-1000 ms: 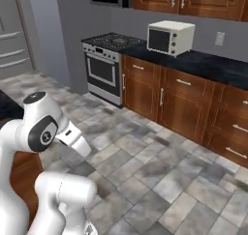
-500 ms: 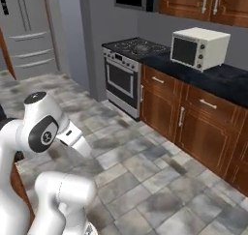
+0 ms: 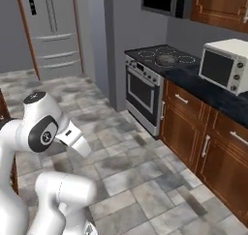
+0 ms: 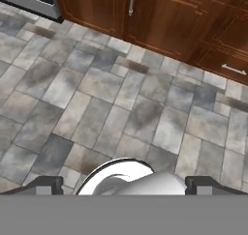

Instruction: Take the chicken drumsticks from the pan and place one on each plate on the dining counter.

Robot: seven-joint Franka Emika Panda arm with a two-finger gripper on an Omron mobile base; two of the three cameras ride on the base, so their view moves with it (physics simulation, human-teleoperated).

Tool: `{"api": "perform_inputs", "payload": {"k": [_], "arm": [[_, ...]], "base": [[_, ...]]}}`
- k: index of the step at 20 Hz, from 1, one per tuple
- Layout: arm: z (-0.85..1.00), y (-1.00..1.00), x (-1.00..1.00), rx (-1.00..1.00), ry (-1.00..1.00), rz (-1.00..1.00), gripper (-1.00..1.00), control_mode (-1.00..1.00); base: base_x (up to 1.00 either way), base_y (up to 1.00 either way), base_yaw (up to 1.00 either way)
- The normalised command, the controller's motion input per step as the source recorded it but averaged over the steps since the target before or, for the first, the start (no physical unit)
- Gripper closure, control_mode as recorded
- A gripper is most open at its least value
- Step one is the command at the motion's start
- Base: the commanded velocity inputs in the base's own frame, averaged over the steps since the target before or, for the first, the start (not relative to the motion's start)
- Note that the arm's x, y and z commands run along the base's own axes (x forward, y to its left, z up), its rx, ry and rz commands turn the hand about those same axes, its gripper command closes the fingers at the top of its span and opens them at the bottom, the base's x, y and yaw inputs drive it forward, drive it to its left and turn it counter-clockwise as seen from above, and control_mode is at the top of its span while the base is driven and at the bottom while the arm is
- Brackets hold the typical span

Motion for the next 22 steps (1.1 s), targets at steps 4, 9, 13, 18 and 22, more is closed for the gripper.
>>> {"api": "perform_inputs", "payload": {"k": [4, 9, 13, 18, 22], "arm": [[0.00, 0.00, 0.00, 0.00, 0.00, 0.00, -1.00, 1.00], [0.00, 0.00, 0.00, 0.00, 0.00, 0.00, -1.00, 1.00], [0.00, 0.00, 0.00, 0.00, 0.00, 0.00, -1.00, 1.00], [0.00, 0.00, 0.00, 0.00, 0.00, 0.00, -1.00, 1.00], [0.00, 0.00, 0.00, 0.00, 0.00, 0.00, -1.00, 1.00]], "base": [[1.00, -0.19, 0.27], [1.00, -0.25, 0.21], [1.00, -0.25, 0.08], [1.00, -0.02, -0.09], [0.98, 0.21, -0.32]]}}
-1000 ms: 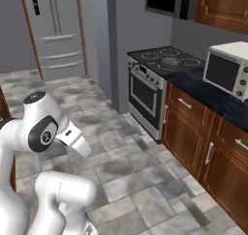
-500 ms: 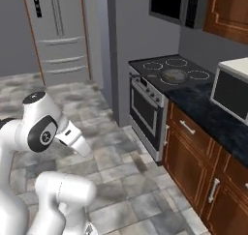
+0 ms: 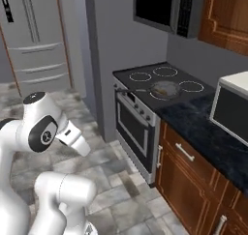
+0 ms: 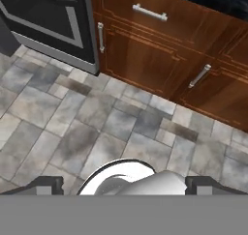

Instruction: Take the chicken drumsticks from the pan and place one on each plate on the dining counter.

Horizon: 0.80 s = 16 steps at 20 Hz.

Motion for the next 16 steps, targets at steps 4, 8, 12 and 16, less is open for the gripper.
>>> {"api": "perform_inputs", "payload": {"k": [4, 8, 12, 16], "arm": [[0.00, 0.00, 0.00, 0.00, 0.00, 0.00, -1.00, 1.00], [0.00, 0.00, 0.00, 0.00, 0.00, 0.00, -1.00, 1.00], [0.00, 0.00, 0.00, 0.00, 0.00, 0.00, -1.00, 1.00], [0.00, 0.00, 0.00, 0.00, 0.00, 0.00, -1.00, 1.00]], "base": [[0.88, 0.44, -0.44], [0.92, 0.40, -0.41], [0.81, 0.38, -0.49], [0.79, 0.30, -0.46]]}}
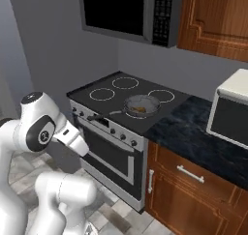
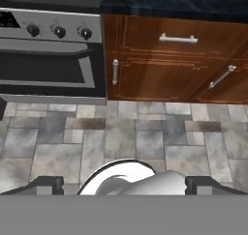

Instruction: Take the chicken drumsticks from the pan and place one on each plate on the dining counter.

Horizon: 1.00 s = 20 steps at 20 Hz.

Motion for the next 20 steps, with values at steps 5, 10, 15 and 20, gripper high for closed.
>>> {"api": "perform_inputs", "payload": {"k": [5, 10, 15, 20], "arm": [[0.00, 0.00, 0.00, 0.00, 0.00, 0.00, -1.00, 1.00], [0.00, 0.00, 0.00, 0.00, 0.00, 0.00, -1.00, 1.00], [0.00, 0.00, 0.00, 0.00, 0.00, 0.00, -1.00, 1.00], [0.00, 0.00, 0.00, 0.00, 0.00, 0.00, -1.00, 1.00]], "base": [[0.60, 0.03, -0.33], [0.54, -0.04, -0.07], [0.68, -0.04, 0.00], [0.68, 0.05, 0.00]]}}
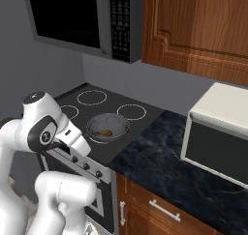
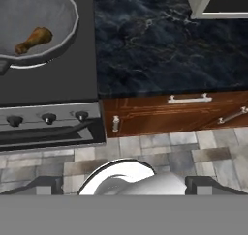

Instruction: Take the chicken drumsticks from the pan and place one on each plate on the dining counter.

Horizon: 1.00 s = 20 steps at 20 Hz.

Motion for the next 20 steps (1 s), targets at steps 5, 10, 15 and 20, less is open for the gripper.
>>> {"api": "perform_inputs", "payload": {"k": [5, 10, 15, 20], "arm": [[0.00, 0.00, 0.00, 0.00, 0.00, 0.00, -1.00, 1.00], [0.00, 0.00, 0.00, 0.00, 0.00, 0.00, -1.00, 1.00], [0.00, 0.00, 0.00, 0.00, 0.00, 0.00, -1.00, 1.00], [0.00, 0.00, 0.00, 0.00, 0.00, 0.00, -1.00, 1.00]], "base": [[0.63, 0.09, -0.02], [0.33, 0.16, -0.08], [0.01, 0.00, 0.00], [0.00, 0.00, 0.00]]}}
